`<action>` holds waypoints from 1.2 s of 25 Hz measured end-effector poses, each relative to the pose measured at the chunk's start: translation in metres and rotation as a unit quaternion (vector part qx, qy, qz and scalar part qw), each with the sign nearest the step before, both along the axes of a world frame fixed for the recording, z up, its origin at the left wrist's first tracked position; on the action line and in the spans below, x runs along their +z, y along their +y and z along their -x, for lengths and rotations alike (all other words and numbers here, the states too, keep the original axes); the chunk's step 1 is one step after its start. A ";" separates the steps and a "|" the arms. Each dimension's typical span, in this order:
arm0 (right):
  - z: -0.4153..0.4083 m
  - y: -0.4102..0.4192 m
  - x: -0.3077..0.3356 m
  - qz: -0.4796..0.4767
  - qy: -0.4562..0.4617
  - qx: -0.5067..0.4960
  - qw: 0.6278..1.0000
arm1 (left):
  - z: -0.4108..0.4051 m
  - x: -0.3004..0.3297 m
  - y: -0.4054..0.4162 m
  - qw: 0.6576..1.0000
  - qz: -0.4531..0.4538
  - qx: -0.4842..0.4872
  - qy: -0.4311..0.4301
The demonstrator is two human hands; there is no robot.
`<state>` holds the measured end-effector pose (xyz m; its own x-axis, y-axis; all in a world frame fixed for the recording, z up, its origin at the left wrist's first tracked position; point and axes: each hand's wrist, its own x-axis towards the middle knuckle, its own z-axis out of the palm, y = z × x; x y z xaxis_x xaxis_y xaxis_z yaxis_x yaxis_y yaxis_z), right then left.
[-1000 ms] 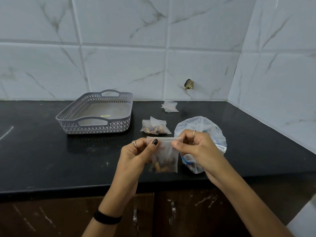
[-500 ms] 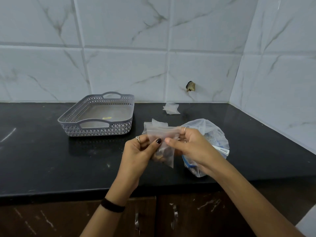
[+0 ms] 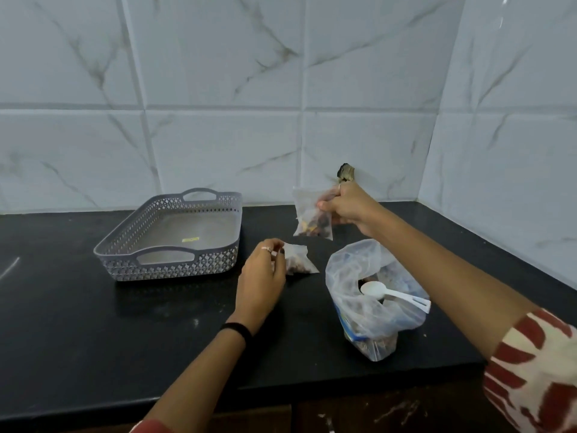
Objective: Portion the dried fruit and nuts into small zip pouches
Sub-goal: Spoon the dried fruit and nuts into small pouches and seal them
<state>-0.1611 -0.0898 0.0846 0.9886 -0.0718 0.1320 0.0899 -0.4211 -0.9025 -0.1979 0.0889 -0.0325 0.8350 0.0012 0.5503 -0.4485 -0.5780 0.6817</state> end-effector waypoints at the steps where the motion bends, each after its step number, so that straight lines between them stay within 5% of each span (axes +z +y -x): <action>1: -0.010 -0.001 -0.006 0.034 0.017 -0.002 0.999 | -0.002 -0.006 0.001 1.000 -0.025 0.006 -0.013; 7: -0.044 -0.004 -0.039 0.080 0.165 0.053 0.982 | -0.014 -0.008 0.007 0.997 -0.062 0.036 -0.035; 10: -0.054 -0.008 -0.053 0.176 0.238 0.048 0.954 | -0.017 -0.009 0.006 0.995 -0.087 0.026 -0.031; 15: -0.060 -0.008 -0.056 0.374 0.239 0.030 0.896 | -0.024 -0.007 0.003 0.995 -0.089 0.035 -0.022; 18: -0.070 -0.012 -0.046 0.385 0.271 0.026 0.882 | -0.032 -0.008 0.002 0.994 -0.095 0.037 -0.026; 25: -0.133 -0.005 -0.028 0.492 0.111 0.031 0.863 | -0.052 -0.010 0.006 0.995 -0.090 0.030 -0.033; 30: -0.181 -0.003 -0.047 0.505 0.100 0.023 0.857 | -0.060 -0.009 0.009 0.993 -0.105 0.024 -0.040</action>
<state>0.0197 -0.0932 0.0373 0.9974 0.0191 -0.0697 0.0136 -0.9968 -0.0791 -0.1378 0.0977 -0.0413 0.7899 -0.0825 0.6077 -0.4657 -0.7254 0.5069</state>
